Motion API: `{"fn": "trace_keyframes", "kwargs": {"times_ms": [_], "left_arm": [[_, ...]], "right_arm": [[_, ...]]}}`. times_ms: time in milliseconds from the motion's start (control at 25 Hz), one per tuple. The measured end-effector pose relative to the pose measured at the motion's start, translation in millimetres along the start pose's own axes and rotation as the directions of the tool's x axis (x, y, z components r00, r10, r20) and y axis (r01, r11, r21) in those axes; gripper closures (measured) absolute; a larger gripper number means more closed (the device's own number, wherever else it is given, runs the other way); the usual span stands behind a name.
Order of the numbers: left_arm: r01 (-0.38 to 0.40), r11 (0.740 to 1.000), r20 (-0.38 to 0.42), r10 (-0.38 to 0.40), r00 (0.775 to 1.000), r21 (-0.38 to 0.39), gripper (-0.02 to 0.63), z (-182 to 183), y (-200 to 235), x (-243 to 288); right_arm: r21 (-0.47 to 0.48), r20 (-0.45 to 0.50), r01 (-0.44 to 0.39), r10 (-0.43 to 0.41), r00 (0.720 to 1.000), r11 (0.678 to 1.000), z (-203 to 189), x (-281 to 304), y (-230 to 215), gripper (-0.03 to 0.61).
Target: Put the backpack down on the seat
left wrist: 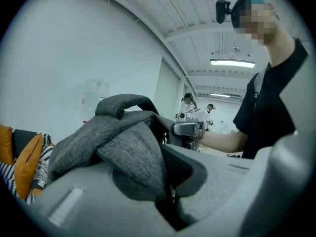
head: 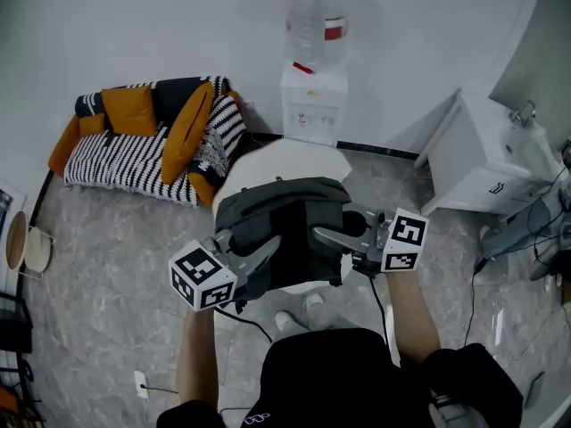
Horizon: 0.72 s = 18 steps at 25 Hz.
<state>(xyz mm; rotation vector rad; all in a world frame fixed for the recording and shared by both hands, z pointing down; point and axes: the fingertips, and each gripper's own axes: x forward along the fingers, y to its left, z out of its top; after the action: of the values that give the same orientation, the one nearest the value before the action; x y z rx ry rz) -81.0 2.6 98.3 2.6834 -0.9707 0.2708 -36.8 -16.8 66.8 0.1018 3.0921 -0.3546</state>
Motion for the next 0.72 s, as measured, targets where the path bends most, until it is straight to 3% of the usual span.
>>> {"fn": "trace_keyframes", "kwargs": {"times_ms": [520, 720], "left_arm": [[-0.060, 0.997, -0.054, 0.057, 0.997, -0.056, 0.584, -49, 24, 13], [-0.039, 0.993, -0.066, 0.032, 0.997, -0.111, 0.584, -81, 36, 17]], "right_arm": [[0.115, -0.040, -0.038, 0.043, 0.998, 0.993, -48, 6, -23, 0.509], [0.168, -0.057, -0.004, 0.013, 0.998, 0.986, -81, 13, -34, 0.509]]}}
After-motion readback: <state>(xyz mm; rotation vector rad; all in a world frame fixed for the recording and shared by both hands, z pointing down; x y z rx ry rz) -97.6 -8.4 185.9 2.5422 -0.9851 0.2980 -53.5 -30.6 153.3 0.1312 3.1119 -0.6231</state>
